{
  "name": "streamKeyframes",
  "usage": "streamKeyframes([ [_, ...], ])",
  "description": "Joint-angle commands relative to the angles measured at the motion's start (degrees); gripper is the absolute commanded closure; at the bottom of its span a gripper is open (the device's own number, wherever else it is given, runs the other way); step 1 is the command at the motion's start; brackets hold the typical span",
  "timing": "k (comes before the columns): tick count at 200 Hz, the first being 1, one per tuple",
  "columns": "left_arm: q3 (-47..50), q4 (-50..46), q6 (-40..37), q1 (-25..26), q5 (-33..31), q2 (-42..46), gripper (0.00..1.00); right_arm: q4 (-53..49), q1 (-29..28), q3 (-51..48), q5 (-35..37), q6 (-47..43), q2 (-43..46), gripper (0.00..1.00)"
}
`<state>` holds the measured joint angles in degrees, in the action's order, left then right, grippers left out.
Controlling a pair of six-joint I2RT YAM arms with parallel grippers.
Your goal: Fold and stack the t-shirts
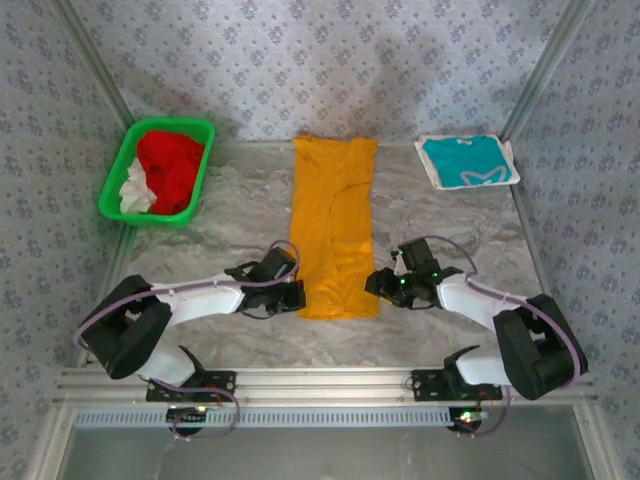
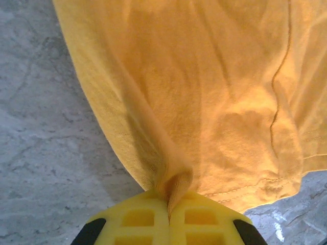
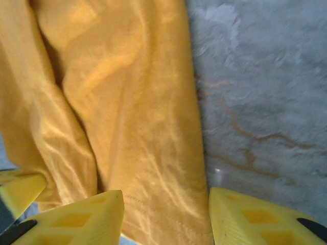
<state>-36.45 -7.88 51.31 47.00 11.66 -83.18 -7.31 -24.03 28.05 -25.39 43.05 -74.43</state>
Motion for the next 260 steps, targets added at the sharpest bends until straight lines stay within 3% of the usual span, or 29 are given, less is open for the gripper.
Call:
streamKeyframes([
  [1, 1.51, -0.72, -0.24, 0.23, -1.2, 2.19, 1.0, -2.09, -1.22, -2.02, -4.93, 2.79, 1.93, 0.5],
  [60, 4.53, 0.7, 0.24, 0.15, -2.81, 5.0, 1.0, -7.46, -3.42, -5.01, -1.44, 5.09, 9.71, 0.49],
  [113, 5.0, 1.93, 0.32, 0.12, -2.5, 5.08, 1.0, -4.75, -7.36, -3.47, -1.65, 7.56, 5.9, 0.51],
  [200, 6.55, 1.38, 0.31, 0.1, -3.87, 7.85, 1.0, -14.84, -6.71, -3.67, 9.16, 9.07, 14.84, 0.57],
  [226, 6.78, 1.38, 0.28, -0.1, -3.93, 7.7, 1.0, -11.01, -5.74, -3.83, 5.37, 8.4, 10.36, 0.56],
  [260, 7.18, 1.99, 0.39, -0.12, -3.75, 7.13, 1.0, -5.61, -8.77, -2.05, 2.78, 8.39, 4.12, 0.56],
])
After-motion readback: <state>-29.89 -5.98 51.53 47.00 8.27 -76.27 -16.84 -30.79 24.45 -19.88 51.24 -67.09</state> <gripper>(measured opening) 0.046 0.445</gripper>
